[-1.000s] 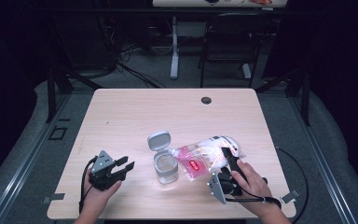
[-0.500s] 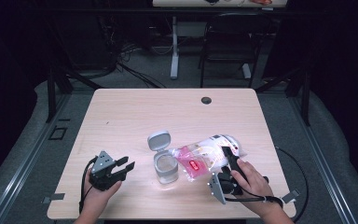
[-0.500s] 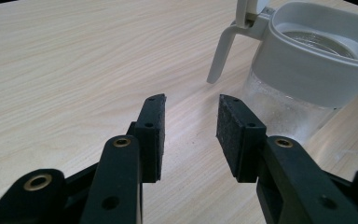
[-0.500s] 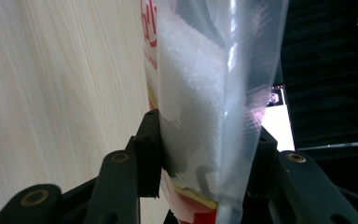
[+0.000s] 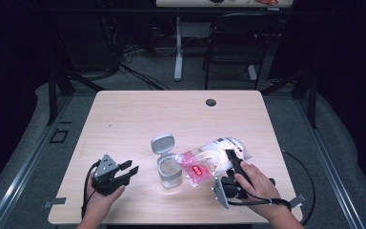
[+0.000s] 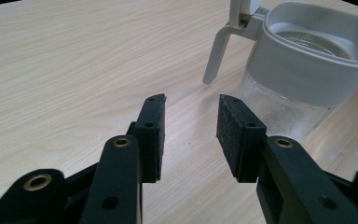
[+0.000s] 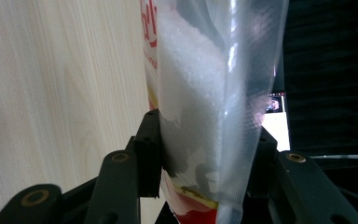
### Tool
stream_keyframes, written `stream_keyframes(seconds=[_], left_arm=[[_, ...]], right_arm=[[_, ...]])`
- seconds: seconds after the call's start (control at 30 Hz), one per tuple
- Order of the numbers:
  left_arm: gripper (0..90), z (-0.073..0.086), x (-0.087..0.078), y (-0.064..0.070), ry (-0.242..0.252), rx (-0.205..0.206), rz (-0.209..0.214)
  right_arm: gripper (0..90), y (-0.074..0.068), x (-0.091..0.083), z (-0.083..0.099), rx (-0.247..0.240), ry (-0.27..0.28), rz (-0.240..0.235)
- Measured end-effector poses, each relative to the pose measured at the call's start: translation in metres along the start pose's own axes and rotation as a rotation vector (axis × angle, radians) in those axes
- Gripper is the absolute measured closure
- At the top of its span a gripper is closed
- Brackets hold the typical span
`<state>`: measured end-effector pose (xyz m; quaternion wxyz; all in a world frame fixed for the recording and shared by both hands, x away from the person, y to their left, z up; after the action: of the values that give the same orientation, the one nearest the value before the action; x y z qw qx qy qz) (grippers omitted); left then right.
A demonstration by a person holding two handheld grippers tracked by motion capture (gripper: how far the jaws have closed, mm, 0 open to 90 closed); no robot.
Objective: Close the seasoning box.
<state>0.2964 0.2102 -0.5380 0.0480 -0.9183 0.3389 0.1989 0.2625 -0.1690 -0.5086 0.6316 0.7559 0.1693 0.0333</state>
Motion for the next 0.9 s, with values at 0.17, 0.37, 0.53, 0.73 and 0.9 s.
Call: stream_keyframes(seconds=[0.17,0.37,0.53,0.73,0.9], left_arm=[[62.7,0.0,0.0006,0.0012,0.002,0.0,0.0],[62.7,-0.0001,0.0007,0.0022,0.004,0.0,0.003],[62.7,-0.0002,0.0005,0.0025,0.004,0.002,0.004],[62.7,-0.0001,0.0007,0.0026,0.004,0.002,0.004],[62.7,-0.0003,0.0008,0.0031,0.005,0.002,0.005]], right_arm=[[57.8,0.0006,0.0009,-0.0009,-0.019,0.007,-0.006],[58.0,0.0012,0.0013,-0.0033,-0.053,0.001,-0.02],[58.2,0.0021,0.0023,-0.0042,-0.07,0.002,-0.027],[58.5,0.0037,0.0021,-0.0052,-0.095,0.001,-0.027],[58.8,0.0042,0.0023,-0.0054,-0.113,-0.005,-0.03]])
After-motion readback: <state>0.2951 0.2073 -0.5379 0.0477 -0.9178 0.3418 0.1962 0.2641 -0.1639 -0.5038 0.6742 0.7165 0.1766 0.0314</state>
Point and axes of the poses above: each handheld gripper's, and its own axes: x roughly forward along the jaws, z roughly out of its underside, y roughly to its right, the point moved 1 cm from there along x, roughly forward along the jaws, and after that the axes turned 8 degrees about y, right-handed, at the moved point
